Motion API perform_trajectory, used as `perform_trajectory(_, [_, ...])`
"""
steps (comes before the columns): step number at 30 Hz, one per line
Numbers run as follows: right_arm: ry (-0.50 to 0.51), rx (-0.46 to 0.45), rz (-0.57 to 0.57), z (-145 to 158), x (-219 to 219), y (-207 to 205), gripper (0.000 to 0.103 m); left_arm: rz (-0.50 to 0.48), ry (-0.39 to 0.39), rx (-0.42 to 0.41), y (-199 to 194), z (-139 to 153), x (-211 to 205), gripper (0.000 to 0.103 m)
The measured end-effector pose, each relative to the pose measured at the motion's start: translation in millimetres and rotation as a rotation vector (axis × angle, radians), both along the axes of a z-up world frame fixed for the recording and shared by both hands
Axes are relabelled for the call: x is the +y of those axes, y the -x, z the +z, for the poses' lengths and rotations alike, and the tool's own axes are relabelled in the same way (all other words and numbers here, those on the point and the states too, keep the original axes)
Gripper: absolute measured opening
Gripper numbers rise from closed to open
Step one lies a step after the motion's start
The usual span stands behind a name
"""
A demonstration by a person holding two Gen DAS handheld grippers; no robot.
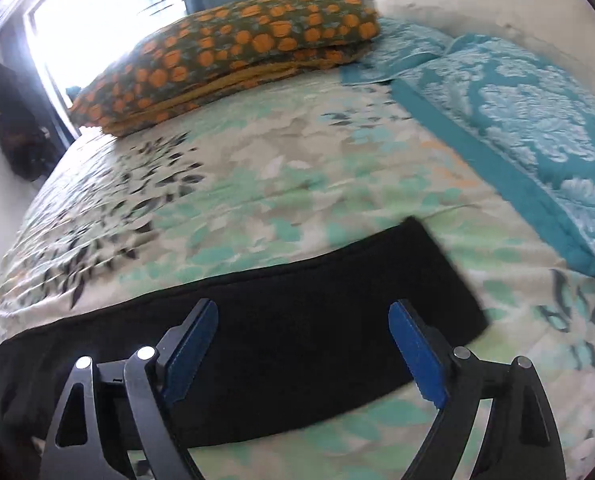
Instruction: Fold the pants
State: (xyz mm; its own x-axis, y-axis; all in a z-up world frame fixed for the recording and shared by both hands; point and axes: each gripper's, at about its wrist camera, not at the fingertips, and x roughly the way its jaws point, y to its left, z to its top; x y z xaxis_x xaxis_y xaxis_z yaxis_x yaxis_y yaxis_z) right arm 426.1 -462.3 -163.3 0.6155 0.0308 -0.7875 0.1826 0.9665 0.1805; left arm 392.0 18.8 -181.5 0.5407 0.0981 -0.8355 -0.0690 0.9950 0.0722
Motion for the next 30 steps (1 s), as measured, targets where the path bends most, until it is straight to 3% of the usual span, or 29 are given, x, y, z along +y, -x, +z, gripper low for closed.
perform_trajectory(4, [0.099,0.068,0.214,-41,94,-16,0.087,-0.075,-0.272,0.119,-15,-65,-30,0.102])
perform_trajectory(6, [0.162,0.208,0.283,-78,110,-16,0.087,-0.105,-0.276,0.048,-1,-61,-22,0.102])
perform_trajectory(7, [0.183,0.161,0.301,-76,109,-10,0.087,-0.122,-0.281,0.078,2,-57,-17,0.102])
perform_trajectory(8, [0.194,0.139,0.299,-69,106,-7,0.087,-0.130,-0.259,0.106,2,-50,-8,0.102])
perform_trajectory(10, [0.153,0.095,0.257,-57,81,-4,0.087,-0.095,-0.176,0.073,-2,-29,19,0.102])
perform_trajectory(12, [0.140,0.089,0.169,-50,44,-14,0.087,-0.019,-0.151,0.048,-13,-19,48,0.102])
perform_trajectory(15, [0.133,0.173,0.017,-65,-23,-37,0.087,0.098,-0.206,0.052,-39,-34,96,0.102])
perform_trajectory(17, [0.126,0.170,-0.068,-65,-67,-47,0.086,0.189,-0.249,0.086,-51,-57,128,0.103])
perform_trajectory(19, [0.151,0.177,-0.182,-66,-105,-52,0.085,0.217,-0.075,0.052,-48,-66,158,0.103])
perform_trajectory(20, [0.132,0.181,-0.232,-68,-124,-52,0.086,0.231,-0.027,0.048,-47,-67,165,0.103])
perform_trajectory(21, [0.079,0.166,-0.251,-69,-139,-51,0.085,0.227,-0.032,0.045,-47,-67,164,0.103])
perform_trajectory(22, [0.041,0.155,-0.254,-67,-146,-51,0.085,0.217,-0.059,0.044,-47,-67,159,0.103])
perform_trajectory(24, [0.090,0.173,-0.236,-64,-139,-54,0.085,0.207,-0.093,0.039,-48,-68,154,0.103])
perform_trajectory(27, [0.205,0.191,-0.216,-51,-116,-44,0.085,0.233,-0.058,0.070,-44,-58,158,0.102])
perform_trajectory(30, [0.203,0.101,-0.147,-23,-82,-1,0.085,0.245,-0.016,0.071,-19,-37,156,0.101])
